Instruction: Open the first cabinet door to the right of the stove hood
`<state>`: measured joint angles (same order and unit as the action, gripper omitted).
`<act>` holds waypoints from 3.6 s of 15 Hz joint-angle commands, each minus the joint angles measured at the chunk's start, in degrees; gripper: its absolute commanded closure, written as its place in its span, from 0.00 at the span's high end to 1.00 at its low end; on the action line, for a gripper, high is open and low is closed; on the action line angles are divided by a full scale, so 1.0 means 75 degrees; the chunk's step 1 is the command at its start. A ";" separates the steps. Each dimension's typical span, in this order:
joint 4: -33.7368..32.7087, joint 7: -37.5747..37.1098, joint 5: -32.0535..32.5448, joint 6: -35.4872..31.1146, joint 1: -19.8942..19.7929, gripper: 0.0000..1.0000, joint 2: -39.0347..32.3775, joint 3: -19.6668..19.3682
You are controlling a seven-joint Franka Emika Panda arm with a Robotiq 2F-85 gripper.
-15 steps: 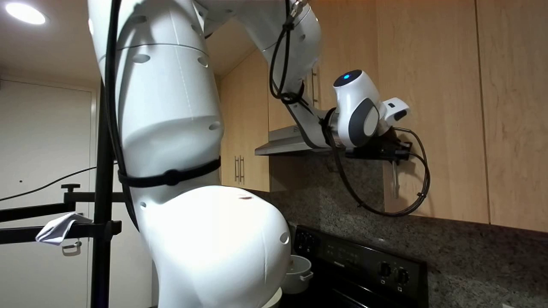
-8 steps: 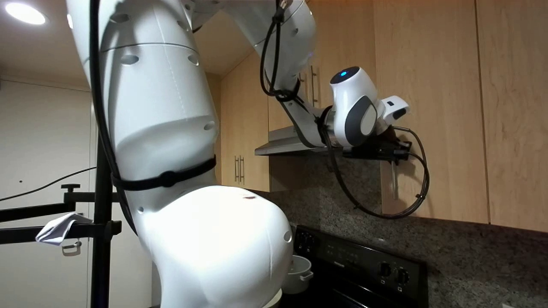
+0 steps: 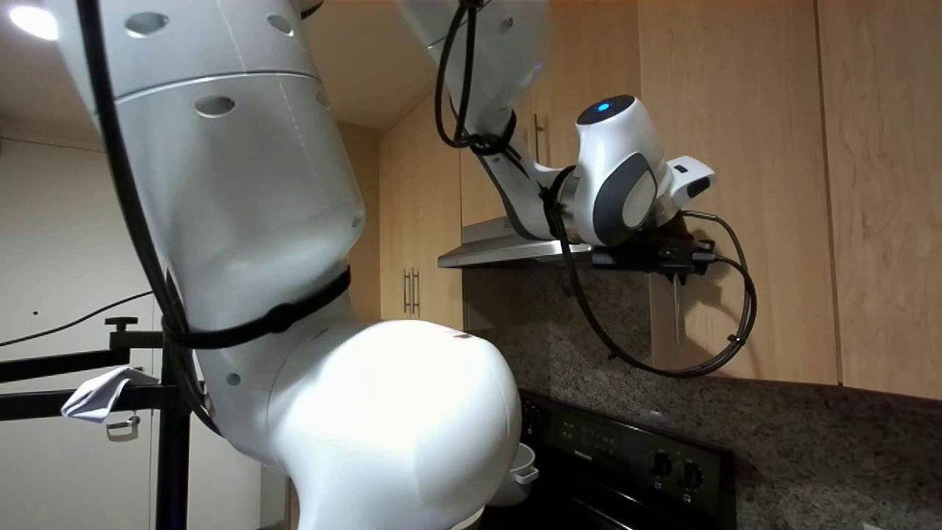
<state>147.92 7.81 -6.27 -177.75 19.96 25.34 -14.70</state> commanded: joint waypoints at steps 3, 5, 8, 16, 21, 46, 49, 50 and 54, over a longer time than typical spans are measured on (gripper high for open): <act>0.0700 0.2069 0.0169 0.1832 0.1228 0.08 0.2075 -0.1503; 0.0594 0.2916 -0.0036 0.2540 0.1147 0.07 0.2333 -0.1673; 0.0426 0.3824 -0.0122 0.3377 0.1050 0.08 0.2629 -0.1983; -0.0306 0.5842 -0.0393 0.5497 0.0641 0.08 0.2603 -0.2346; -0.0594 0.6774 -0.0576 0.6267 0.0254 0.07 0.2471 -0.2309; -0.1030 0.8364 -0.0390 1.1472 -0.2395 1.00 0.3030 -0.0913; -0.0753 0.8147 -0.0606 1.1457 -0.2429 1.00 0.3432 -0.0539; -0.0654 0.8087 -0.0709 1.1364 -0.2406 1.00 0.3561 -0.0424; -0.0309 0.7351 -0.1614 1.0563 -0.2286 1.00 0.4006 0.0225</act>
<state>142.71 67.20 -14.15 -93.94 3.13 51.98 -16.67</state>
